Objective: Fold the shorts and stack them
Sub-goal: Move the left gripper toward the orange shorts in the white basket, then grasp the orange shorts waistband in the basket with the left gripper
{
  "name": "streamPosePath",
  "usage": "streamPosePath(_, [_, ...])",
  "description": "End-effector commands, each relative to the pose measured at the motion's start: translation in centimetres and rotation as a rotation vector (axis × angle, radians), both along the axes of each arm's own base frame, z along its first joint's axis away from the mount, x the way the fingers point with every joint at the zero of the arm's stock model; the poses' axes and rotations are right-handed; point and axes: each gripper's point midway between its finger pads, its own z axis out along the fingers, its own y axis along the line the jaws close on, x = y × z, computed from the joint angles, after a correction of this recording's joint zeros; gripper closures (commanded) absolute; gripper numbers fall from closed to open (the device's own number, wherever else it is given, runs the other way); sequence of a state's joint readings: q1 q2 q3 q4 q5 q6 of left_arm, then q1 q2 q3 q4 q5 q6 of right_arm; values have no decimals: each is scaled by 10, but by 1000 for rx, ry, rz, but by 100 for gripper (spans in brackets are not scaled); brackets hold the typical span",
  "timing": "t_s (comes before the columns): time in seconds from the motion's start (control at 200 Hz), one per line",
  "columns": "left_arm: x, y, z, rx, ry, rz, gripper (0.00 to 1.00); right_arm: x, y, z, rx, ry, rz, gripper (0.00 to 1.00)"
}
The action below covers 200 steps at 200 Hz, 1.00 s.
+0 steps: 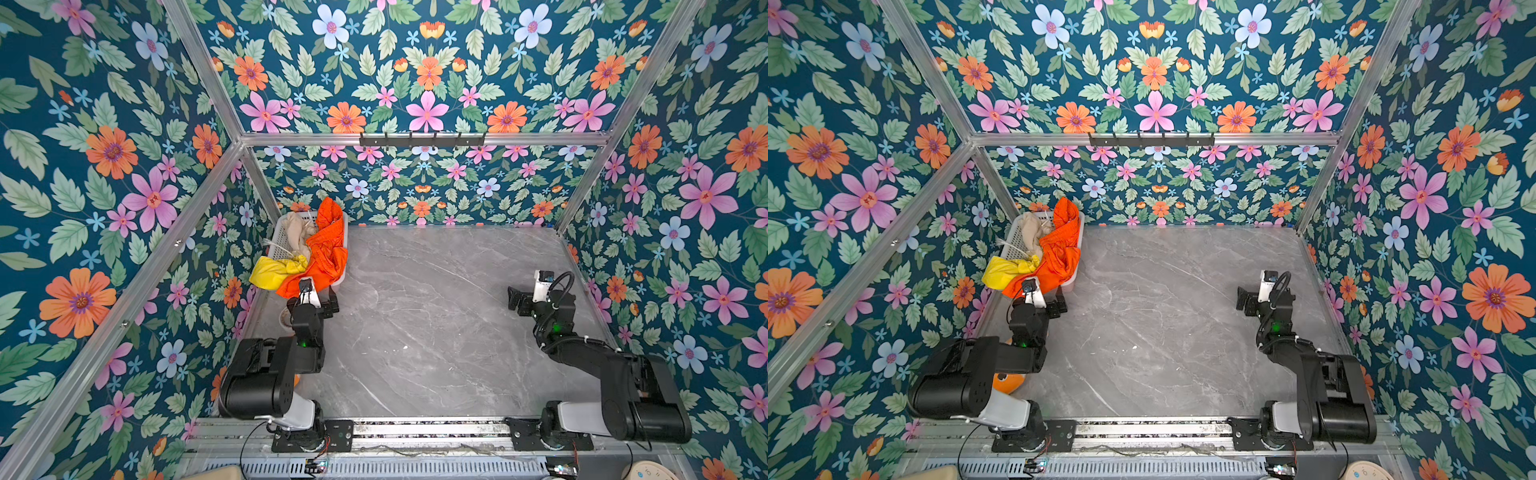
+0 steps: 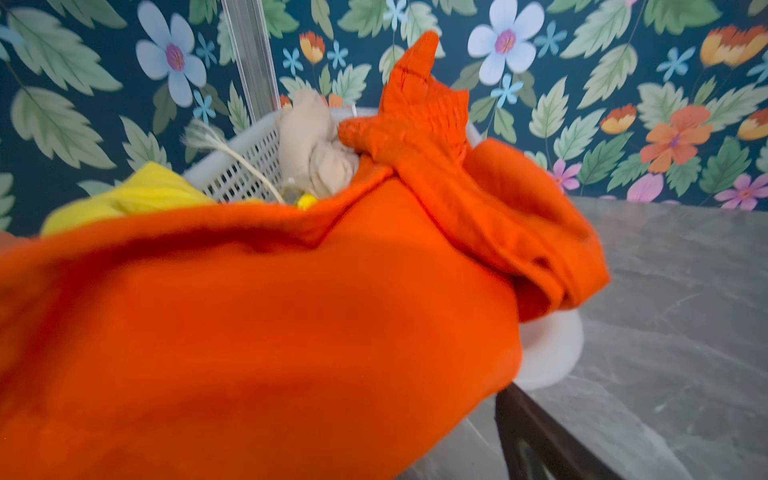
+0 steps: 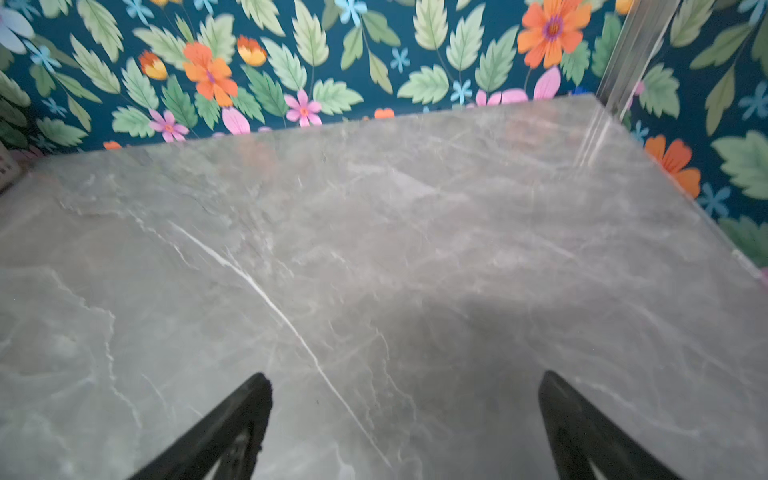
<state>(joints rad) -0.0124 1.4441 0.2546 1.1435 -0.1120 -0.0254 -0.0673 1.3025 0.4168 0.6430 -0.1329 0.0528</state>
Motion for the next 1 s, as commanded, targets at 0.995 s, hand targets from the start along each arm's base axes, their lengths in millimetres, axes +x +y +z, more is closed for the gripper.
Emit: streamPosePath(0.995, [123,-12,78,-472,642,-153,27,-59,159,61,310,386,325,1])
